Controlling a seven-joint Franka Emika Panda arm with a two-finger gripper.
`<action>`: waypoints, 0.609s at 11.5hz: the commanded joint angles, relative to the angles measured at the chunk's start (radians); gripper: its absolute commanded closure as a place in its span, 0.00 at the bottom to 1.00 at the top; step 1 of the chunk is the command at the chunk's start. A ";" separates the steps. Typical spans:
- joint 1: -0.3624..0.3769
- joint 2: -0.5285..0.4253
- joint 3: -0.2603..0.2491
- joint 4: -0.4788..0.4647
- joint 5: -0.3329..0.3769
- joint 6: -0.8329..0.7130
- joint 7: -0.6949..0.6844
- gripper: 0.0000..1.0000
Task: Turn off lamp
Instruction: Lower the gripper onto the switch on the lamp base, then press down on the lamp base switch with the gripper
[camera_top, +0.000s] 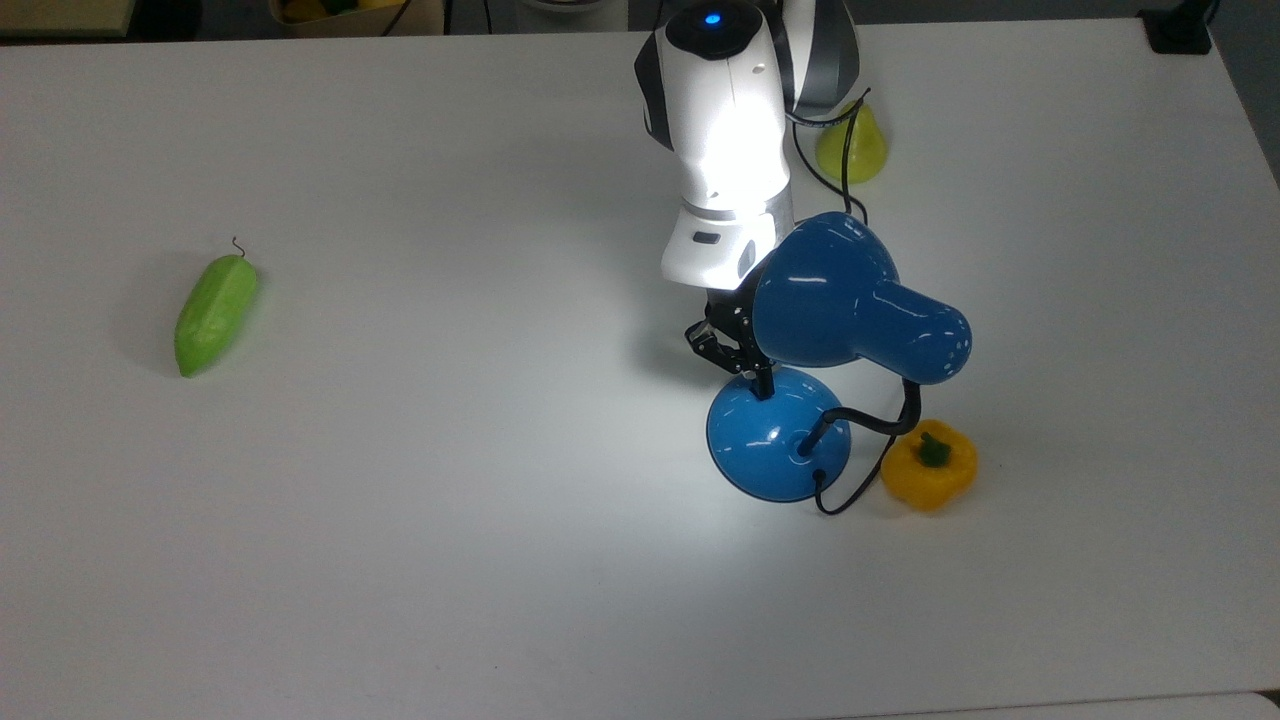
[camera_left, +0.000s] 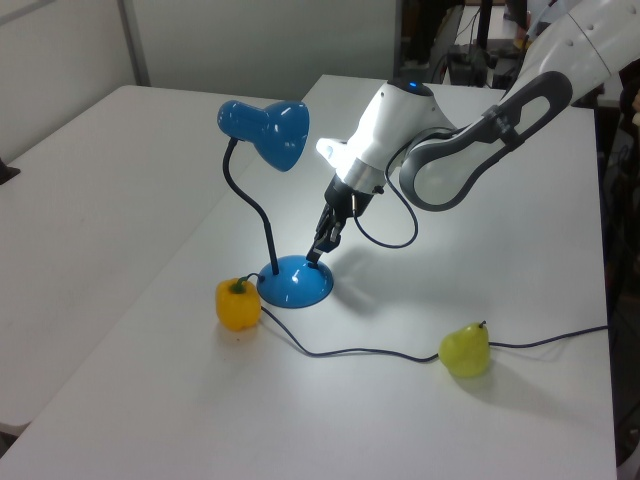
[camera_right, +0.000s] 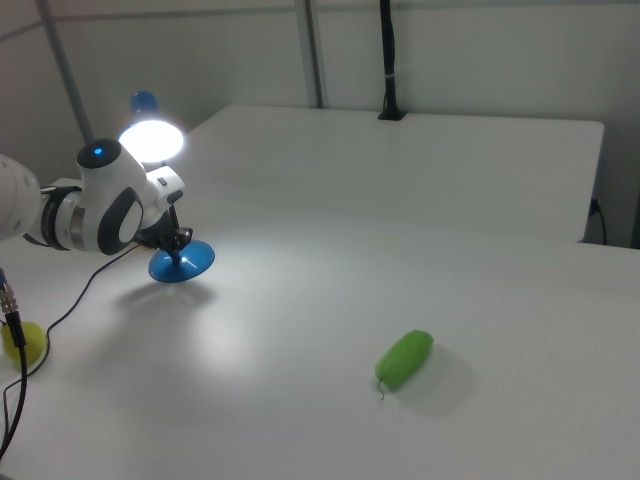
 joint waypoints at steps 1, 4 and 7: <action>0.011 0.021 -0.004 0.001 -0.005 0.028 0.014 1.00; 0.010 0.029 -0.004 -0.002 -0.010 0.028 0.014 1.00; 0.007 0.029 -0.004 -0.020 -0.008 0.026 0.014 1.00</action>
